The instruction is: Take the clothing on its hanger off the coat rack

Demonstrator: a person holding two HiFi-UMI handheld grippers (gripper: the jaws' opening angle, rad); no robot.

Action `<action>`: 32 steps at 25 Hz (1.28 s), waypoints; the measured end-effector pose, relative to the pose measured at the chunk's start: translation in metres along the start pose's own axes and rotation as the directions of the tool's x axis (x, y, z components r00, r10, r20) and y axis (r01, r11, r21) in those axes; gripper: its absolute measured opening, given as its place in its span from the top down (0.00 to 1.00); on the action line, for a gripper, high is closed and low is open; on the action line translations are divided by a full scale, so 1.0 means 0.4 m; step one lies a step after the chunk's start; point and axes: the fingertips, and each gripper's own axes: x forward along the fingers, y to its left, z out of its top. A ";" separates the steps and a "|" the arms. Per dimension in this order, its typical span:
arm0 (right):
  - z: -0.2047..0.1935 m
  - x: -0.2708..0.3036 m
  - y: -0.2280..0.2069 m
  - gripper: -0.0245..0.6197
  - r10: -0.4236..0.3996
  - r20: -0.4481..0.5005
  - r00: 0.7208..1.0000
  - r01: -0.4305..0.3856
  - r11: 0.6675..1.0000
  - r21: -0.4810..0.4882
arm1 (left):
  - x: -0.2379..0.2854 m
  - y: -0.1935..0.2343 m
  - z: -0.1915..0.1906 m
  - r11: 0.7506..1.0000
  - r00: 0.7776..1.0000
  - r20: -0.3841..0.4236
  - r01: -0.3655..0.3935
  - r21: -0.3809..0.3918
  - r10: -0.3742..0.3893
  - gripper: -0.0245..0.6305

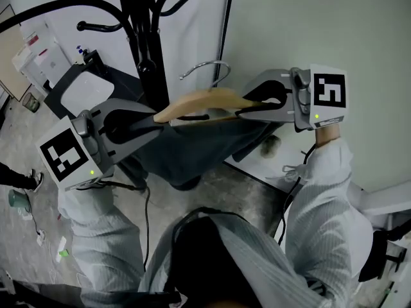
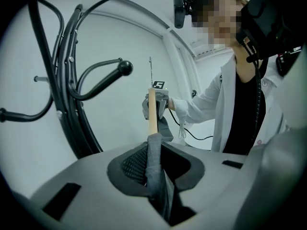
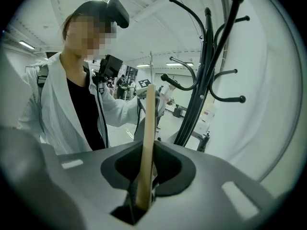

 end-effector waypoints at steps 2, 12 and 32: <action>-0.036 -0.021 0.034 0.88 -0.049 -0.020 0.999 0.050 0.998 0.038 | 0.046 -0.022 -0.007 0.999 0.998 0.013 0.054 -0.001 -0.054 0.85; -0.244 -0.040 0.168 0.88 -0.196 -0.038 0.980 0.199 0.955 0.219 | 0.262 -0.134 -0.119 0.958 0.963 0.055 0.268 -0.100 -0.263 0.86; -0.401 -0.037 0.305 0.88 -0.241 -0.013 0.970 0.227 0.893 0.389 | 0.385 -0.235 -0.206 0.915 0.925 0.017 0.379 -0.139 -0.381 0.86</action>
